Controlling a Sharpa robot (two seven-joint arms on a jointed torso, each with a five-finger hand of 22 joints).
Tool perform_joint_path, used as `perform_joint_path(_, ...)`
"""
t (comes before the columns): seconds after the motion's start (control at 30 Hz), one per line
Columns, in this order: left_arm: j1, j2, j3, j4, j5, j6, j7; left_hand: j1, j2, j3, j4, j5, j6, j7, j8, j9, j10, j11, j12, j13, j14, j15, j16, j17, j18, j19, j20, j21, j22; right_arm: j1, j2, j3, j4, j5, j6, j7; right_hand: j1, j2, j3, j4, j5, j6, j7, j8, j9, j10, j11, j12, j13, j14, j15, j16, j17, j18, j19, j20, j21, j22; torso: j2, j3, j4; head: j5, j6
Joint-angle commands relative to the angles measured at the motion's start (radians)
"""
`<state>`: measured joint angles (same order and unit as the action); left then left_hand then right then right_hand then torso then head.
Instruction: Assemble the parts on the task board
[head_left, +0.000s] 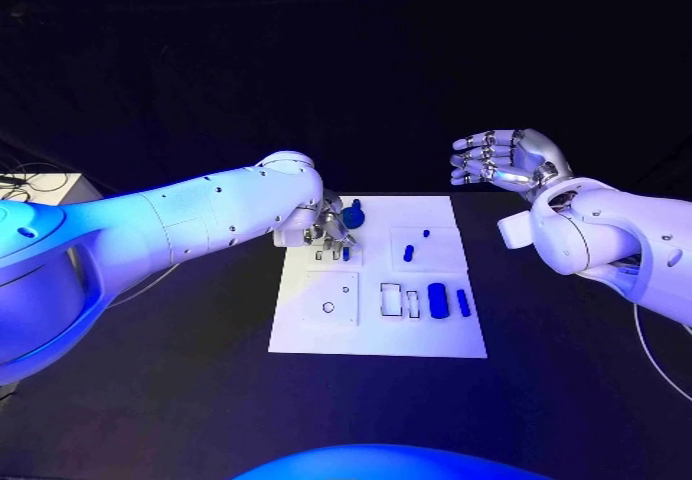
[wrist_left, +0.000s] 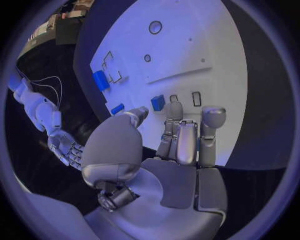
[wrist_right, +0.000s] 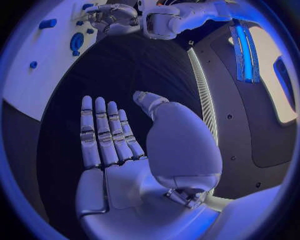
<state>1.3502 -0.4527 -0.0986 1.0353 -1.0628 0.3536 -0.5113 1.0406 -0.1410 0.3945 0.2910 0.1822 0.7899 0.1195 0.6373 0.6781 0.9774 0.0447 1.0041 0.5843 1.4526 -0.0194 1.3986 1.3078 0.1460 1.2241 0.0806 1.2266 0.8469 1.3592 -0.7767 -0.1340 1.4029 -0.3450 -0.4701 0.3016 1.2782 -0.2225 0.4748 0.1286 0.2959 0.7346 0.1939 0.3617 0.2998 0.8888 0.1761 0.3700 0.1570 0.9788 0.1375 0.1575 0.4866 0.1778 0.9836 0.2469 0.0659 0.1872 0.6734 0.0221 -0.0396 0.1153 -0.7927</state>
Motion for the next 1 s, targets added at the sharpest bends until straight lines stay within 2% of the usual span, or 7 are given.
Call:
perform_joint_path(0.03,-0.001,0.001,0.0,0.001,0.003,0.025,0.0,-0.004,0.008,-0.003,-0.001,0.0,-0.006,-0.001,0.005,0.001,-0.008,0.002,0.006,-0.001,-0.003,0.002,-0.001,0.014,-0.014,-0.007,0.003,-0.004,-0.001,0.001,0.001,0.0,-0.001,0.003,0.006,0.001,0.003,0.004,-0.005,-0.002,0.003,0.0,0.047,-0.005,-0.001,0.0,0.007,-0.004,-0.001,-0.001,0.002,-0.004,-0.001,0.007,-0.006,0.001,-0.002,-0.001,0.0,0.0011,0.0015,-0.002,-0.001)
perform_joint_path(0.4,-0.003,-0.001,-0.001,0.003,0.013,0.029,0.002,0.004,0.012,-0.003,-0.002,0.001,-0.008,-0.001,0.007,0.005,-0.01,0.002,0.007,-0.001,-0.003,0.002,0.0,0.015,-0.014,-0.008,0.004,-0.004,-0.001,0.001,0.003,0.0,-0.004,0.003,0.008,-0.002,0.003,0.005,-0.006,-0.002,0.003,0.001,0.048,-0.006,-0.001,0.0,0.007,-0.004,-0.003,0.0,0.002,-0.005,-0.003,0.007,-0.006,0.002,-0.002,-0.004,0.0,0.0015,0.0009,0.0,-0.006)
perform_joint_path(0.77,-0.006,0.001,-0.001,0.0,0.035,0.041,0.005,0.054,0.026,0.005,-0.008,0.002,-0.014,-0.001,0.011,0.02,-0.015,0.001,0.011,-0.001,-0.005,0.002,0.001,0.015,-0.013,-0.01,0.007,-0.002,0.002,0.001,0.007,0.0,-0.005,0.003,0.011,-0.005,0.002,0.005,-0.006,-0.002,0.003,0.001,0.049,-0.006,-0.001,0.0,0.008,-0.005,-0.006,0.0,0.003,-0.007,-0.006,0.006,-0.007,0.002,-0.002,-0.006,0.001,0.0024,0.0002,0.0,-0.01)
perform_joint_path(1.0,-0.011,0.006,-0.001,-0.009,0.043,0.024,0.007,0.09,0.046,0.023,-0.01,0.002,-0.015,-0.004,0.011,0.027,-0.016,-0.001,0.013,-0.002,-0.005,0.001,0.004,0.017,-0.013,-0.01,0.007,0.0,0.005,0.001,0.008,0.0,-0.006,0.003,0.012,-0.007,0.002,0.006,-0.006,-0.002,0.003,0.002,0.049,-0.006,-0.001,0.001,0.008,-0.006,-0.008,0.0,0.003,-0.009,-0.008,0.006,-0.008,0.003,-0.002,-0.009,0.002,0.0024,0.0011,0.001,-0.013)
